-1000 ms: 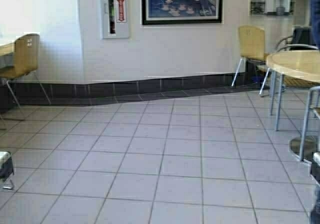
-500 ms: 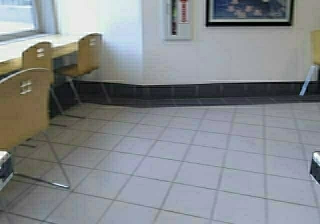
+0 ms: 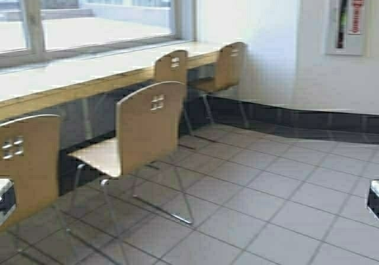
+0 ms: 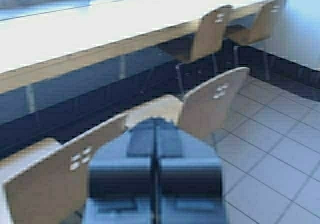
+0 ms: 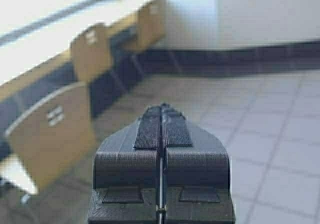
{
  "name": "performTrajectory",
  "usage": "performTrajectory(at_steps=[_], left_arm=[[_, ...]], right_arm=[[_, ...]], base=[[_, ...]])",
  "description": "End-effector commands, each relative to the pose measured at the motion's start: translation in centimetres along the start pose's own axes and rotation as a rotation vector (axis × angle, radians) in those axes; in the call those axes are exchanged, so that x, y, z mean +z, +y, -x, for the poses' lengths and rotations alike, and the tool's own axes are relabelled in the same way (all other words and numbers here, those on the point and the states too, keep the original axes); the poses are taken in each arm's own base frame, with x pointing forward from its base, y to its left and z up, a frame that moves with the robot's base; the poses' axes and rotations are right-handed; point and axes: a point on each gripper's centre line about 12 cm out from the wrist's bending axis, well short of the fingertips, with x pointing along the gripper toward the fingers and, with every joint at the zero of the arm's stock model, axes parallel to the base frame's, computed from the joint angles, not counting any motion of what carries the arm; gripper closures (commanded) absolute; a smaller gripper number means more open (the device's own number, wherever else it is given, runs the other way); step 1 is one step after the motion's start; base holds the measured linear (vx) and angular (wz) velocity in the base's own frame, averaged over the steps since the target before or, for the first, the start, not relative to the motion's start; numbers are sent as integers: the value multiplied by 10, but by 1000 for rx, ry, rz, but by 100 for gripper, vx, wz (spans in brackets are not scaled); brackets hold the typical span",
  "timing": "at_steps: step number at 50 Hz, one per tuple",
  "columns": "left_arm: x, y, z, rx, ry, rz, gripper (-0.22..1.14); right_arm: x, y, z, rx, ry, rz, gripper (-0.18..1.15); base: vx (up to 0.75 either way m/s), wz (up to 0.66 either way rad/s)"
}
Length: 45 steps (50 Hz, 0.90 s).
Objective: Push the chairs under the table
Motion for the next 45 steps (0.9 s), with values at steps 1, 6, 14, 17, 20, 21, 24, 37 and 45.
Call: performTrajectory(at_steps=[1, 6, 14, 17, 20, 21, 24, 37, 45], left_arm=[[11, -1, -3, -3, -29, 6, 88], [13, -2, -3, -4, -35, 11, 88], [14, -2, -3, -5, -38, 14, 88], [16, -2, -2, -5, -44, 17, 88], [16, -2, -2, -6, -46, 26, 88], [16, -2, -2, -6, -46, 31, 88], [13, -2, -2, -5, -38, 34, 88], [6, -1, -4, -2, -12, 40, 88], [-10, 1, -15, 8, 61, 44, 88]], right_arm=[[7, 1, -3, 3, -12, -16, 93], [6, 4, -3, 15, -7, -17, 93], [8, 4, -3, 16, -10, -16, 93], [8, 4, -3, 16, -10, -15, 93], [9, 4, -3, 17, -13, -15, 93], [9, 4, -3, 17, -13, -16, 93], [7, 4, -2, 16, -10, -19, 93], [6, 4, -2, 17, 9, -19, 93], [-2, 3, -7, 12, 44, -17, 93]], base=[[15, 56], [15, 55], [13, 53], [13, 49], [14, 51], [15, 54], [15, 58], [12, 53], [7, 36]])
